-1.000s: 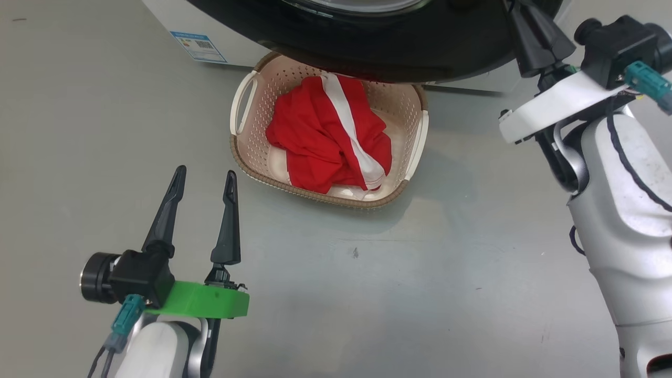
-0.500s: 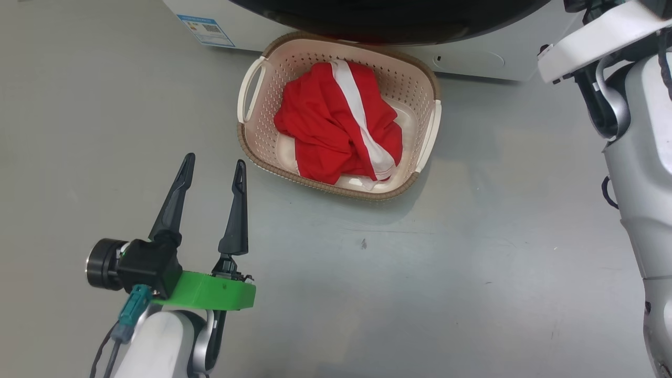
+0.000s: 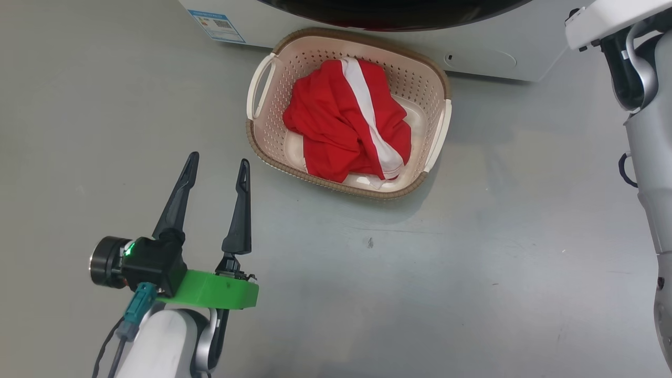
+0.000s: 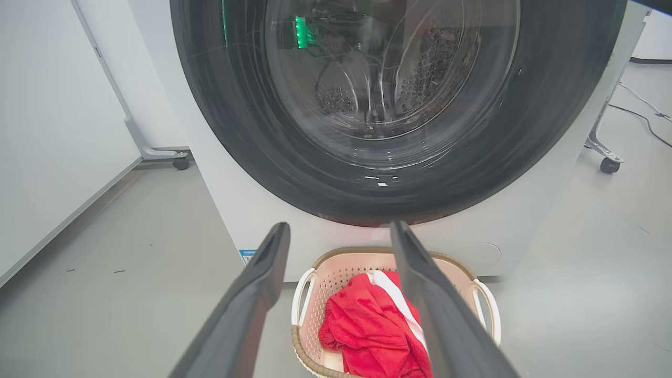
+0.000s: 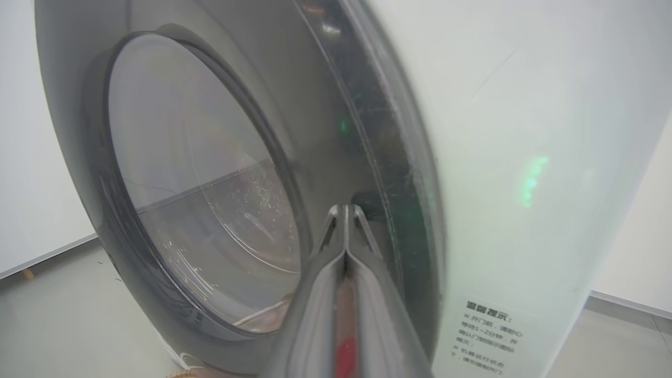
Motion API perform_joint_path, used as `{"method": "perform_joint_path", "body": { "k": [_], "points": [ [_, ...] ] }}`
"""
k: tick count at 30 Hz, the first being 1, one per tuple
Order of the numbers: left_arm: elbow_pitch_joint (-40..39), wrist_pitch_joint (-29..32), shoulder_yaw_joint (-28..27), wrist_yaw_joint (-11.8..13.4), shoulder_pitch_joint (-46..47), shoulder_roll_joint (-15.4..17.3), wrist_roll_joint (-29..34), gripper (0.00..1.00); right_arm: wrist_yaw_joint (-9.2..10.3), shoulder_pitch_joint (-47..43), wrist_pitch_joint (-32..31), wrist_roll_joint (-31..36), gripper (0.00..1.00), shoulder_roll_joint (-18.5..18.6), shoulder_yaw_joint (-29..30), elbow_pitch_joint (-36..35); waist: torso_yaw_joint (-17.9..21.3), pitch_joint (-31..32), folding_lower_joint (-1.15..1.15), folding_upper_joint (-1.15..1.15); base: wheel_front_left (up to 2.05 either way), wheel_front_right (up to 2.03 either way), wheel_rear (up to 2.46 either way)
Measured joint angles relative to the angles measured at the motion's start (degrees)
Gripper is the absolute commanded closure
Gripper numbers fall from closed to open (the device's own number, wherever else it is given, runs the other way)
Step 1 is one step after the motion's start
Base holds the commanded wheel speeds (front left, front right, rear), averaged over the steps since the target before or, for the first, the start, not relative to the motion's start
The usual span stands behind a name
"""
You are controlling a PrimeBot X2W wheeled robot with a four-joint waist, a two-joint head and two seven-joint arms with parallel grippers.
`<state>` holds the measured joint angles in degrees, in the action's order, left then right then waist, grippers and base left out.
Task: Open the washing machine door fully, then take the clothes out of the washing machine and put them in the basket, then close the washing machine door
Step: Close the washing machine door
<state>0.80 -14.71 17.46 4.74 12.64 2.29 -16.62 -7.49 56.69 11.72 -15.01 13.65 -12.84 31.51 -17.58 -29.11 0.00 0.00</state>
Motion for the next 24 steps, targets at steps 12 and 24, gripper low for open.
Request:
{"method": "perform_joint_path", "body": {
  "k": [12, 24],
  "points": [
    [0.26, 0.0, 0.41, 0.0, 0.2, -0.08, -0.01, 0.0, 0.0, 0.89, 1.24, -0.08, 1.0, -0.19, -0.48, 3.91, -0.35, 0.6, 0.0, 0.0, 0.0, 0.0, 0.0],
    [0.73, 0.0, -1.04, 0.04, 0.31, -0.13, -0.01, 0.0, 0.01, -2.07, 2.24, -2.69, 1.0, -2.46, -2.46, 5.93, 1.07, 2.54, 0.0, 0.0, 0.0, 0.0, 0.0]
  ]
}}
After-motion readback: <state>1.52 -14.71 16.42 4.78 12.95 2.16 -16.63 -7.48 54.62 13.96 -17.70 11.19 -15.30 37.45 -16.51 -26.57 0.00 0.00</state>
